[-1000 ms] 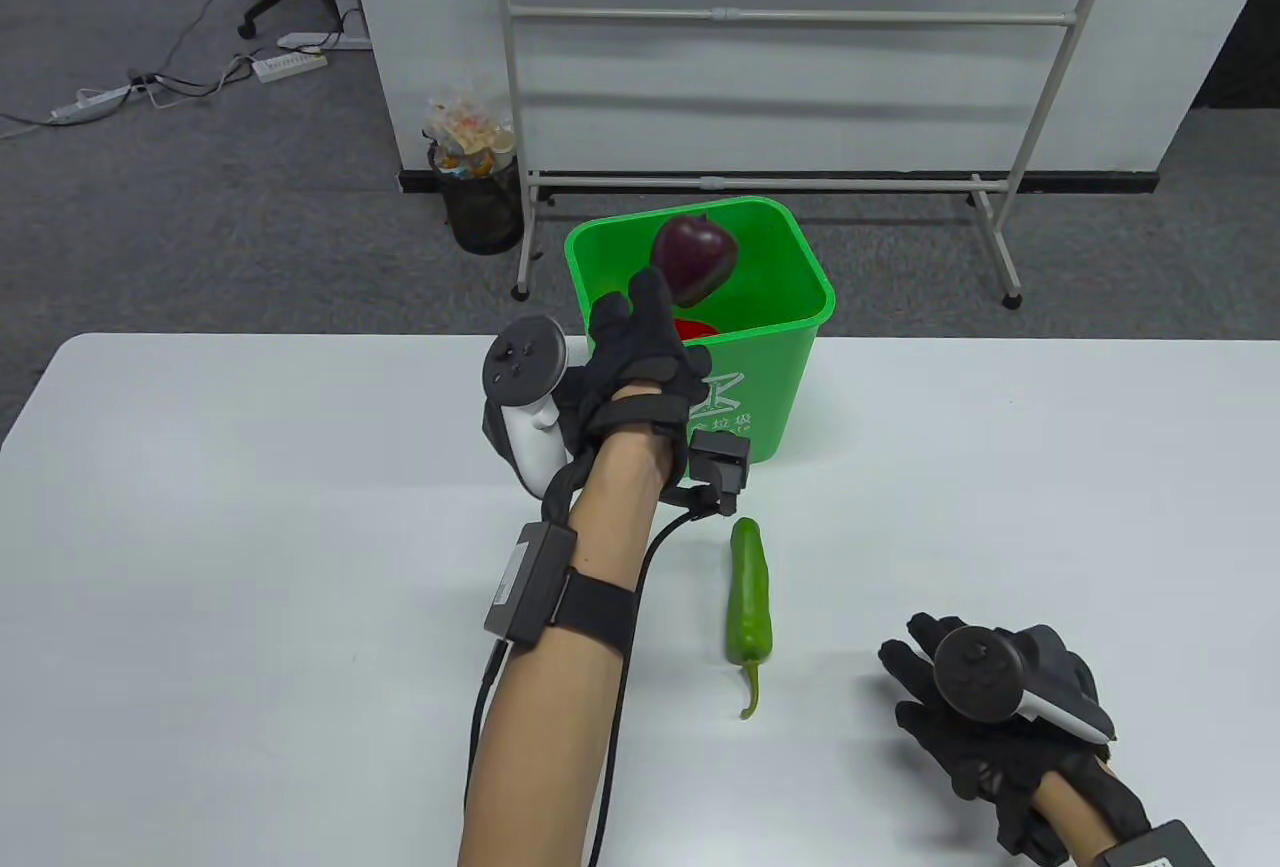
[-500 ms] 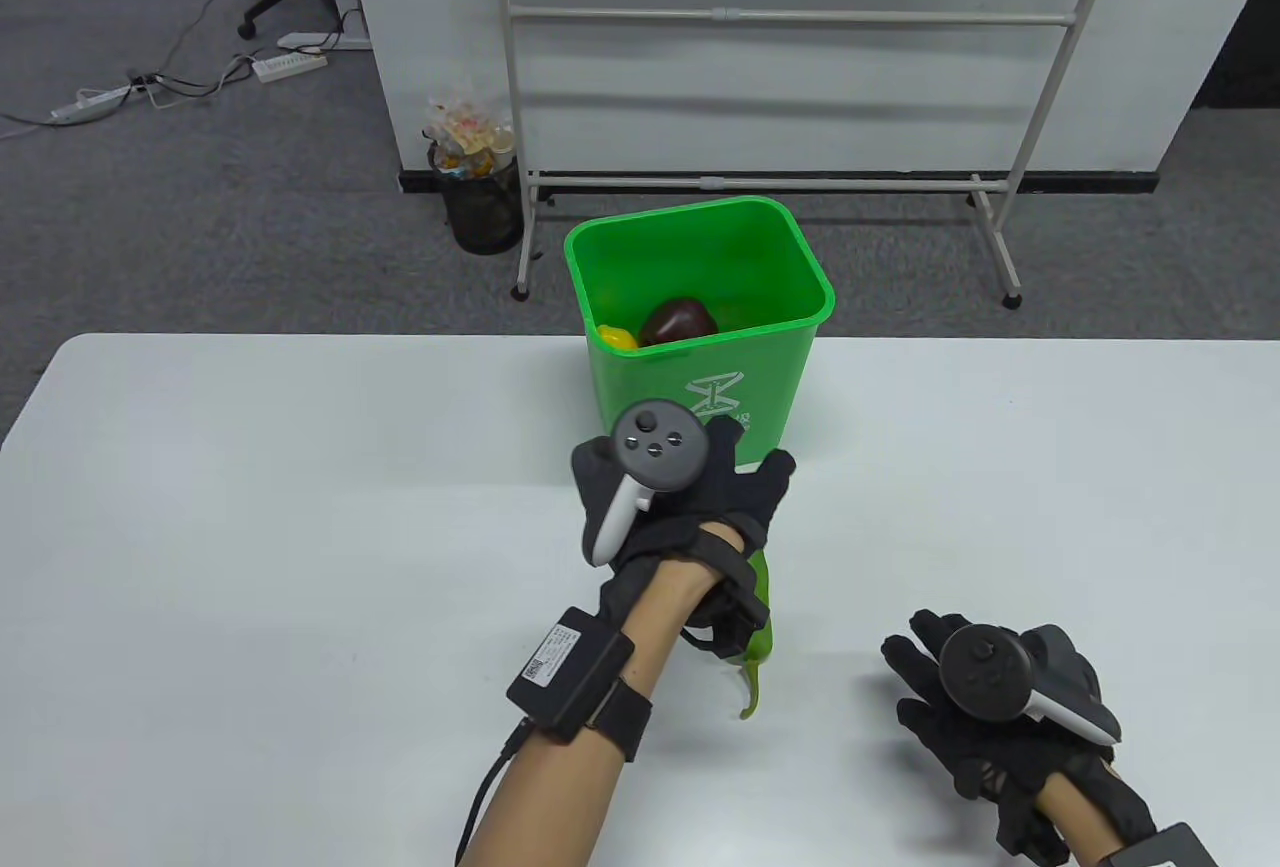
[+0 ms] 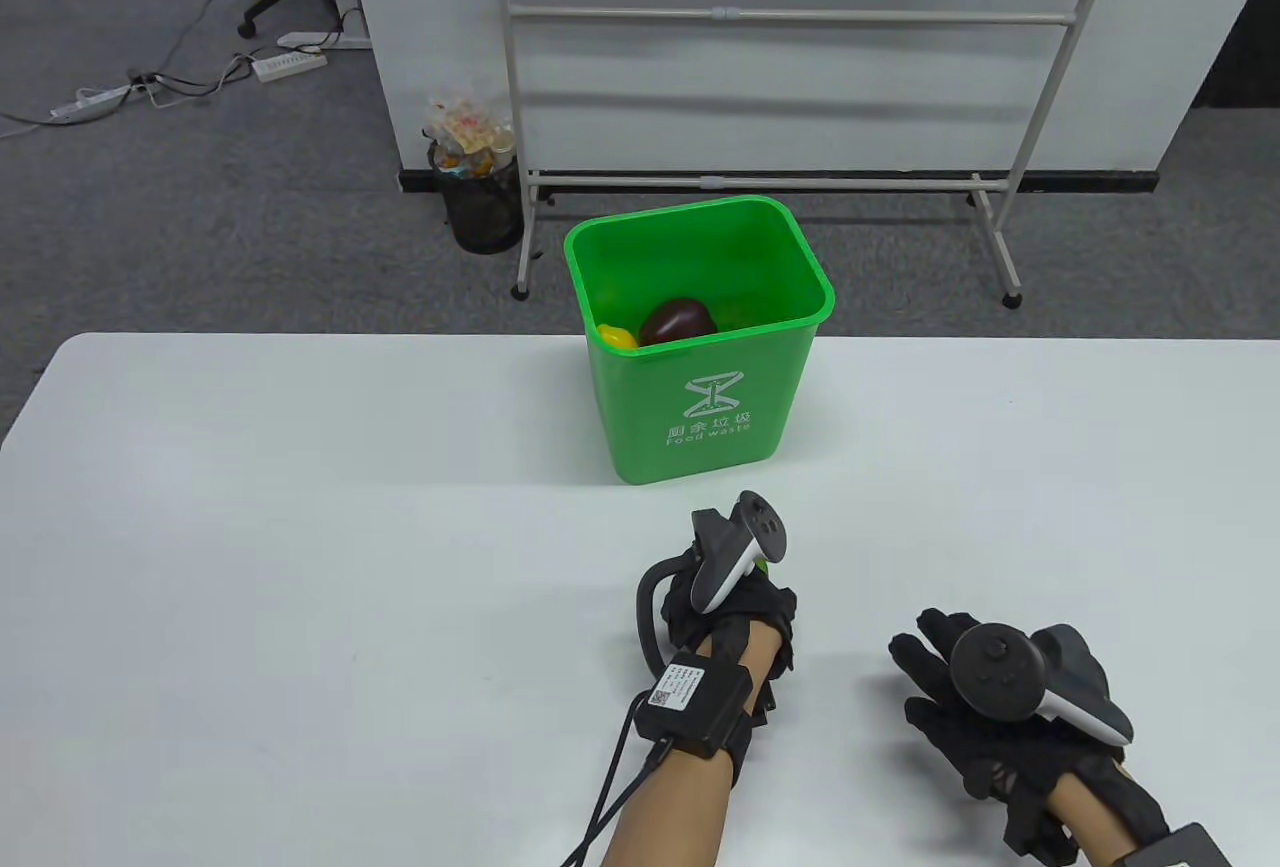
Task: Toss fruit and vegetables into food waste bin
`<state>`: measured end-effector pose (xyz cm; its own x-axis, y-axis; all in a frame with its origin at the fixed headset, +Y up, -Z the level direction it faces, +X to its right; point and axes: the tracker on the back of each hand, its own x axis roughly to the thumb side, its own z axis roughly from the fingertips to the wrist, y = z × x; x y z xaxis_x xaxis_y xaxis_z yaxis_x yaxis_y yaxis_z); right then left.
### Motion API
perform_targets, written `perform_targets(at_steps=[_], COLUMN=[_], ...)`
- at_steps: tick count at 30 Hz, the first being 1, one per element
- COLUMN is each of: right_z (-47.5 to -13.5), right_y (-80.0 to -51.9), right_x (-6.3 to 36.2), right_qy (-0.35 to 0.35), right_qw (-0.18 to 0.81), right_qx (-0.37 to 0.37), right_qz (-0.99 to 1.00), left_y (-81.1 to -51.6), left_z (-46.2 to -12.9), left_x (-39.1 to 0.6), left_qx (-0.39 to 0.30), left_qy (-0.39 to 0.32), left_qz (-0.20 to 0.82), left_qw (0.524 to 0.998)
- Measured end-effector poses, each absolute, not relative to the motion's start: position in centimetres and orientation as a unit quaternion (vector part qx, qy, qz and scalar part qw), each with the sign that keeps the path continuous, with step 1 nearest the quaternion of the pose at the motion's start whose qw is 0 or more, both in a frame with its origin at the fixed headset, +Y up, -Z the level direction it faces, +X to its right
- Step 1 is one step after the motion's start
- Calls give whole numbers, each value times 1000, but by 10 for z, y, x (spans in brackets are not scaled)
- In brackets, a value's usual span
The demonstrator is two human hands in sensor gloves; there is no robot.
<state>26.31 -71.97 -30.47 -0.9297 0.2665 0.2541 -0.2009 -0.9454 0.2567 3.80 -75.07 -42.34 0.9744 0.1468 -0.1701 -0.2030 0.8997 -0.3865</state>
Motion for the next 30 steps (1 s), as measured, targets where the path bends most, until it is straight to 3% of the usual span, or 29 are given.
perform_targets(at_steps=[6, 14, 19, 24, 27, 30], right_z=[-305, -304, -304, -303, -303, -302], right_y=[-721, -723, -724, -726, -728, -730], right_x=[264, 261, 260, 258, 254, 251], right_qy=[118, 123, 128, 133, 135, 139], right_qw=[120, 107, 103, 97, 89, 81], right_qx=[140, 145, 145, 148, 153, 156], right_qz=[976, 976, 976, 975, 975, 975], left_y=[-762, -759, -752, -760, -777, -787], left_z=[-427, -419, -398, -373, -353, -331], left_x=[38, 36, 18, -7, -17, -10], left_qx=[-223, -221, -229, -255, -297, -328], left_qy=[79, 1, -62, -120, -153, -208], left_qz=[99, 92, 204, 416, 563, 622], left_qw=[967, 971, 950, 864, 756, 680])
